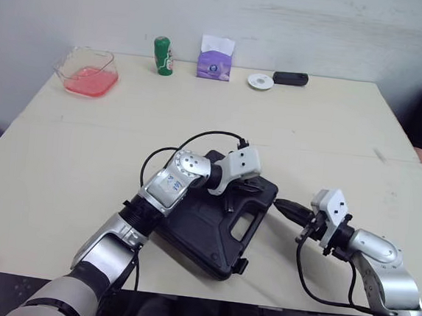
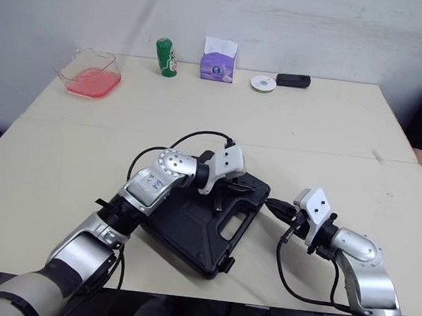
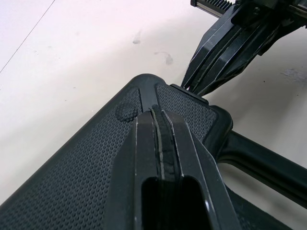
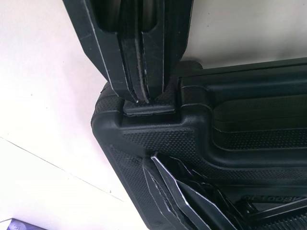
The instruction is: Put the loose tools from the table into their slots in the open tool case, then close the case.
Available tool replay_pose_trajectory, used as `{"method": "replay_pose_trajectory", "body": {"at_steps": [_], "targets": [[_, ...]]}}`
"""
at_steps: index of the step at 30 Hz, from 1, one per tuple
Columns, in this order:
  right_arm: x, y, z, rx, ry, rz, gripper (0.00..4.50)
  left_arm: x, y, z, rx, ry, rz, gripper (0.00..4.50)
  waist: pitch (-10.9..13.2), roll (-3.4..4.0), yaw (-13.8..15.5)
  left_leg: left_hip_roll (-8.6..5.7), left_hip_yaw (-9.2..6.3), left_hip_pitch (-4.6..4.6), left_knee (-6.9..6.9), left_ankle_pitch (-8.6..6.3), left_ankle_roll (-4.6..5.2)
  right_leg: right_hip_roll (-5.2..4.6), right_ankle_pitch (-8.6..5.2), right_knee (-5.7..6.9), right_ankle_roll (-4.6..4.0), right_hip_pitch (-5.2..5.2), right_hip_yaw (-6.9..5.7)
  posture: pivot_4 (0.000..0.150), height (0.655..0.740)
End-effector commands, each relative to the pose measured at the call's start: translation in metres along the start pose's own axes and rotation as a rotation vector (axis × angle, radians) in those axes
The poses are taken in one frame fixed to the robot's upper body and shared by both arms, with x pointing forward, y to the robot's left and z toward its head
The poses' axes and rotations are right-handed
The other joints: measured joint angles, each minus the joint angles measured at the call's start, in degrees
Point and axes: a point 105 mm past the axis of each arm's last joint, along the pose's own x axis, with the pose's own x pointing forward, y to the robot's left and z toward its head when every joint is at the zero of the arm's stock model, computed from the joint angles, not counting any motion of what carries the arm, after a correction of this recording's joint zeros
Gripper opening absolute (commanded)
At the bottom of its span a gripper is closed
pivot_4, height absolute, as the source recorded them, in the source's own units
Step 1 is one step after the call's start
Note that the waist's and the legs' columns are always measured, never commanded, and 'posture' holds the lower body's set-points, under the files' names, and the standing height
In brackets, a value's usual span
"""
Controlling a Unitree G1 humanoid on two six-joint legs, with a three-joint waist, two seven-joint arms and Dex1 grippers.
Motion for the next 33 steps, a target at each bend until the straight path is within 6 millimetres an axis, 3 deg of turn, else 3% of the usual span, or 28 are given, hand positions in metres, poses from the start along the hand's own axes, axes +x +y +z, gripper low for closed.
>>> {"method": "replay_pose_trajectory", "body": {"at_steps": [1,5,10,12,14,19,21,24,29,33], "targets": [[0.015,0.011,0.019,-0.045,-0.062,0.071,0.08,0.008,-0.027,-0.082,-0.157,0.294,-0.066,0.00,-0.02,0.02,-0.25,0.02,0.00,0.02,-0.02,-0.01,-0.02,0.01,-0.01,0.00,-0.02,-0.01,0.00,0.150,0.7400],[0.016,0.008,0.018,-0.049,-0.048,0.065,0.08,0.006,-0.024,-0.081,-0.153,0.279,-0.048,0.00,-0.02,0.01,-0.38,0.11,0.00,0.07,-0.04,-0.02,-0.08,0.10,-0.01,0.01,-0.11,-0.01,0.00,0.150,0.7400],[0.000,-0.003,0.014,-0.079,-0.009,0.034,0.08,-0.003,-0.013,-0.056,-0.065,0.152,-0.016,0.00,-0.03,0.03,-0.31,0.18,0.00,0.06,-0.07,-0.06,-0.16,0.16,-0.04,0.00,-0.19,-0.07,0.01,0.150,0.7400],[-0.006,-0.006,0.013,-0.087,0.002,0.028,0.08,-0.008,-0.012,-0.039,-0.015,0.070,-0.015,0.00,0.03,0.11,-0.16,0.18,0.00,-0.09,-0.11,-0.05,-0.17,0.16,-0.04,0.00,-0.21,-0.27,0.01,0.150,0.7400],[-0.015,-0.009,0.012,-0.095,0.018,0.020,0.08,-0.018,-0.011,-0.010,0.064,-0.046,-0.016,0.00,0.16,0.28,0.17,0.17,0.00,-0.18,-0.21,-0.05,-0.19,0.16,-0.06,-0.02,-0.23,-0.39,0.00,0.150,0.7400],[-0.038,-0.010,0.004,-0.088,0.052,0.009,0.08,-0.062,-0.029,0.058,0.256,-0.288,-0.083,0.00,0.77,0.68,0.82,0.10,0.00,-0.46,-0.68,0.18,-0.56,0.20,-0.04,-0.43,-0.19,-0.60,-0.10,0.150,0.7400],[-0.045,-0.008,0.001,-0.084,0.067,0.018,0.08,-0.074,-0.037,0.060,0.308,-0.290,-0.117,0.00,0.87,0.74,1.42,0.08,0.03,-0.70,-0.67,0.24,-0.64,0.27,-0.03,-0.48,-0.15,-0.81,-0.14,0.150,0.7400],[-0.052,-0.005,-0.003,-0.092,0.082,0.034,0.08,-0.084,-0.048,0.046,0.323,-0.239,-0.144,0.00,0.87,0.77,1.57,0.09,0.11,-1.21,-0.49,0.33,-0.60,0.42,-0.01,-0.21,-0.09,-1.26,-0.16,0.150,0.7400],[-0.054,0.001,-0.001,-0.093,0.064,0.070,0.08,-0.086,-0.063,0.025,0.277,-0.196,-0.166,0.00,1.15,0.73,1.60,0.01,0.18,-1.34,0.01,0.34,-0.38,0.40,0.08,-0.23,0.11,-1.27,-0.09,0.150,0.7400],[-0.059,0.020,0.005,-0.102,0.045,0.167,0.08,-0.085,-0.092,0.012,0.253,-0.188,-0.208,0.00,1.16,0.74,1.61,-0.08,0.16,-1.27,0.07,0.11,0.09,0.20,0.21,-0.17,0.26,-1.17,0.06,0.150,0.7400]]}}
